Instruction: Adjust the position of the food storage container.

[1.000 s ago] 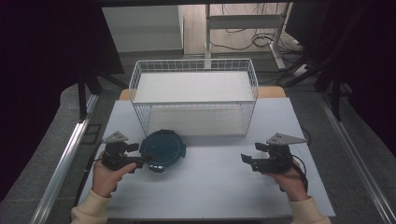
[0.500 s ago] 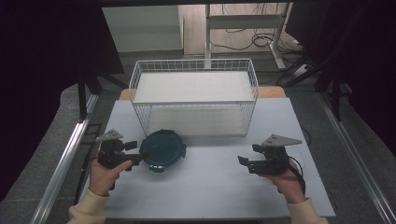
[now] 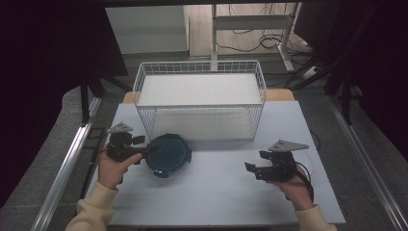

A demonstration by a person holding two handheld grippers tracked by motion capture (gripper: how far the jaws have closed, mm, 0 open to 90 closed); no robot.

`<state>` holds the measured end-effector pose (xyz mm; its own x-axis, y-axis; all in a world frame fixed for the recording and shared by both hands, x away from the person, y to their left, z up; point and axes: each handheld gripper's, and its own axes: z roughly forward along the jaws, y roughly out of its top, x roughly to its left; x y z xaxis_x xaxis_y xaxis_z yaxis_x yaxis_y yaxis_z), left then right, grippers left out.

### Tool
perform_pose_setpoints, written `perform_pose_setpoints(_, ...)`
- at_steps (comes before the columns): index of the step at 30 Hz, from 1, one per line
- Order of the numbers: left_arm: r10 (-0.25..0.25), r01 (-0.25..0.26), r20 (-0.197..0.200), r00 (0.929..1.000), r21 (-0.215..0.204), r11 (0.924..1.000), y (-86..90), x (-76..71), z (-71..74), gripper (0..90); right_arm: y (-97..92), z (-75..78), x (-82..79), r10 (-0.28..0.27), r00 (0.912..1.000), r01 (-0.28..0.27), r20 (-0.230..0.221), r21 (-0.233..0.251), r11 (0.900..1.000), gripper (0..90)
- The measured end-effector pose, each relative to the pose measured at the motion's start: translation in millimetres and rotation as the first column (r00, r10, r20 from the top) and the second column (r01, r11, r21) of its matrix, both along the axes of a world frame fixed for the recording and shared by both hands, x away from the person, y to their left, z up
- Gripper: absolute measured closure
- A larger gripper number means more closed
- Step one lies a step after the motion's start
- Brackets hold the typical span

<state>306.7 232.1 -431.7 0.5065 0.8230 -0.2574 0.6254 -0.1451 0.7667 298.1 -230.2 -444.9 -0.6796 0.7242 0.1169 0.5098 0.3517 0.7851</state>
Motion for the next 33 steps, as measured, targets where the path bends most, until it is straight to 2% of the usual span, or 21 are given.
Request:
perform_pose_setpoints(4,0.001,-0.001,0.0,1.0,0.016,0.9999,0.6,8.1,2.2,29.4,0.7,1.1,-0.7,-0.003,1.0,0.003,0.002,-0.003,1.0,25.0)
perform_pose_setpoints(6,0.017,-0.016,-0.016,0.9997,0.03,0.9994,5.2,15.9,2.9,33.8,0.9,2.0,-1.2,-0.011,0.9999,0.011,0.002,-0.008,0.9999,25.0)
perform_pose_setpoints(10,0.042,-0.041,-0.022,0.9989,0.061,0.9973,8.2,21.7,4.4,55.3,-1.2,4.7,-3.5,-0.024,0.9997,0.024,0.006,-0.004,0.9997,25.0)
perform_pose_setpoints(11,0.041,-0.039,-0.027,0.9988,0.066,0.9971,8.9,24.3,4.1,55.3,-2.3,5.6,-4.2,-0.028,0.9996,0.028,0.009,0.001,0.9996,25.0)
perform_pose_setpoints(12,0.041,-0.038,-0.031,0.9987,0.072,0.9967,9.7,27.2,3.2,64.5,-4.5,6.2,-4.5,-0.038,0.9992,0.038,0.012,0.003,0.9993,25.0)
perform_pose_setpoints(13,0.037,-0.033,-0.044,0.9983,0.091,0.9953,10.2,32.9,-0.1,69.0,-5.2,5.9,-4.4,-0.042,0.9991,0.042,0.01,0.005,0.9991,25.0)
perform_pose_setpoints(19,0.047,-0.036,-0.079,0.9958,0.138,0.9898,12.7,50.9,-12.3,87.4,-5.7,3.3,-4.2,-0.051,0.9987,0.051,0.001,0.0,0.9987,25.4)
perform_pose_setpoints(22,0.044,-0.03,-0.085,0.9954,0.156,0.9874,11.8,57.4,-17.3,89.8,-6.5,3.1,-5.5,-0.051,0.9987,0.051,0.003,0.001,0.9987,25.4)
perform_pose_setpoints(25,0.039,-0.018,-0.096,0.9946,0.204,0.9788,8.8,61.8,-24.3,89.8,-6.3,1.8,-4.9,-0.056,0.9984,0.056,-0.001,0.002,0.9984,25.4)
perform_pose_setpoints(26,0.039,-0.018,-0.096,0.9946,0.204,0.9788,8.8,61.8,-24.3,89.8,-5.9,1.5,-4.7,-0.051,0.9987,0.051,-0.001,-0.004,0.9987,25.3)
perform_pose_setpoints(29,0.036,-0.009,-0.107,0.9936,0.242,0.9702,7.4,66.8,-32.4,89.8,-2.2,0.7,-6.1,-0.036,0.9993,0.036,0.013,-0.034,0.9987,25.0)
perform_pose_setpoints(33,0.023,0.01,-0.128,0.9915,0.249,0.9684,4.3,71.7,-38.4,89.9,-0.8,-0.6,-5.9,-0.034,0.9994,0.034,0.009,-0.033,0.9989,25.0)
